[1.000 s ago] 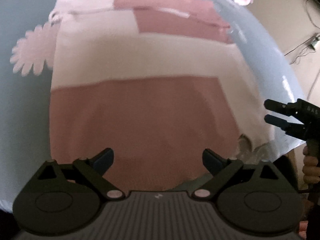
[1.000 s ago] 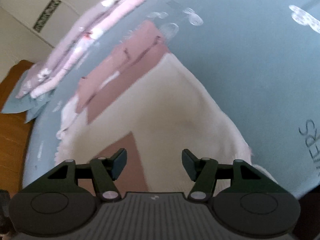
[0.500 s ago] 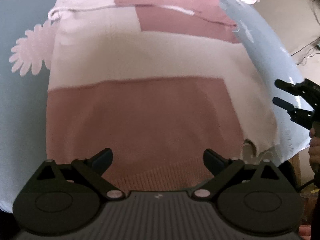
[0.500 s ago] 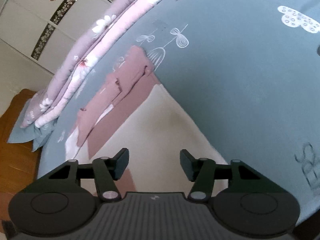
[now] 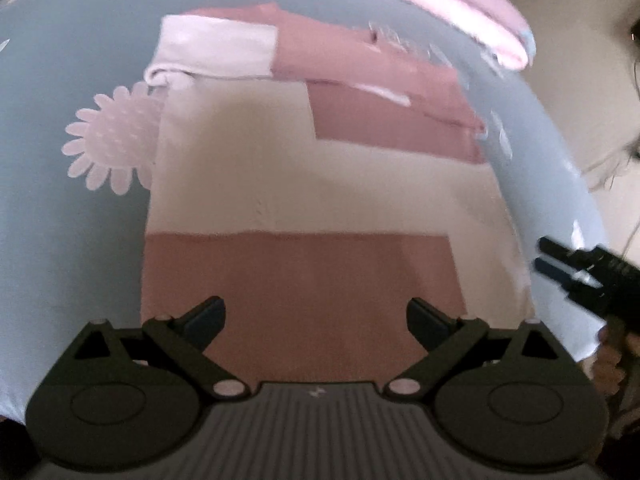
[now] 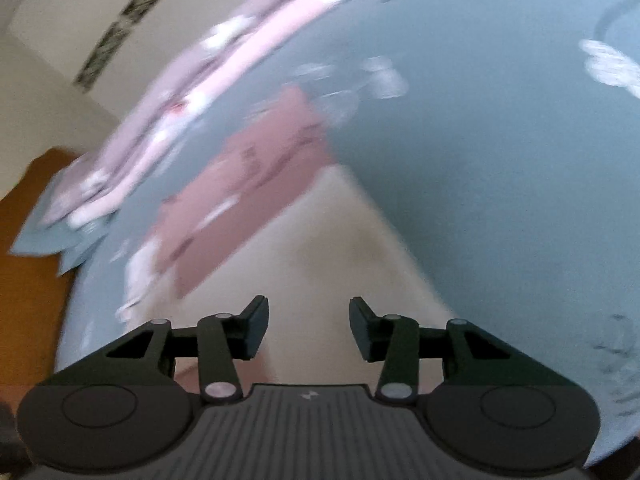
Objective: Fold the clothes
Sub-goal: 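Move both open grippers over the sweater toward its pink ribbed hem, then close both grippers on the pink ribbed hem of the sweater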
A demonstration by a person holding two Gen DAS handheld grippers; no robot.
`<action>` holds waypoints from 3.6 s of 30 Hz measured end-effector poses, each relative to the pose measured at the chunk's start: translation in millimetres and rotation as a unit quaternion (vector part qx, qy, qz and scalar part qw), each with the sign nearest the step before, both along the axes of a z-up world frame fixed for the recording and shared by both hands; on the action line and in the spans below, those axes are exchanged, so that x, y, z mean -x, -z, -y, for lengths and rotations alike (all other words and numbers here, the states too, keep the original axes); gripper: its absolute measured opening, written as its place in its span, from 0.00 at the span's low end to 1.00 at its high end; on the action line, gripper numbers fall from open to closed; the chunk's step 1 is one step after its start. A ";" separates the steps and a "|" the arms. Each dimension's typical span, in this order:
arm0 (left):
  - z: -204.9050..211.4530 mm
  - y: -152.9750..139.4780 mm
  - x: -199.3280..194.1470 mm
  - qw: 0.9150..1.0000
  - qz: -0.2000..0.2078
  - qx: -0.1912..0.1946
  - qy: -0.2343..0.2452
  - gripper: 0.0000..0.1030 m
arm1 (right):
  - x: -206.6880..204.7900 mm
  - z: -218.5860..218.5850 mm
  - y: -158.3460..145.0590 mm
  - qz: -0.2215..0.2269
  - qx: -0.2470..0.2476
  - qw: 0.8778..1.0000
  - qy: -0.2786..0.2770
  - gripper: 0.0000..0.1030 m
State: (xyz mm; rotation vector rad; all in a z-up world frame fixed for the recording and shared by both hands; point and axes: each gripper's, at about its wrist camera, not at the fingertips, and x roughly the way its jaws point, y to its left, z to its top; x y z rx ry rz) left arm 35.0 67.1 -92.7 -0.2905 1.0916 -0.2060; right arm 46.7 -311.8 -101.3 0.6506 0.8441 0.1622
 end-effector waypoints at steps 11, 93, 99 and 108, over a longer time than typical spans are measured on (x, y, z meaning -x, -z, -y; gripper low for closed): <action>-51.0 -34.7 8.6 0.998 0.035 0.010 -0.055 0.94 | -2.7 -113.9 -2.6 0.000 0.115 0.975 -0.188 0.49; -125.5 72.8 12.2 0.939 -0.082 0.308 -0.130 0.06 | 61.6 -324.0 -10.5 0.098 0.318 0.852 -0.405 0.60; -121.4 61.5 6.1 0.941 -0.077 0.305 -0.123 0.06 | 73.4 -319.5 6.5 0.126 0.376 0.821 -0.410 0.60; -120.7 49.1 -0.7 0.946 -0.073 0.294 -0.115 0.06 | 95.8 -344.5 43.9 0.212 0.523 0.718 -0.408 0.47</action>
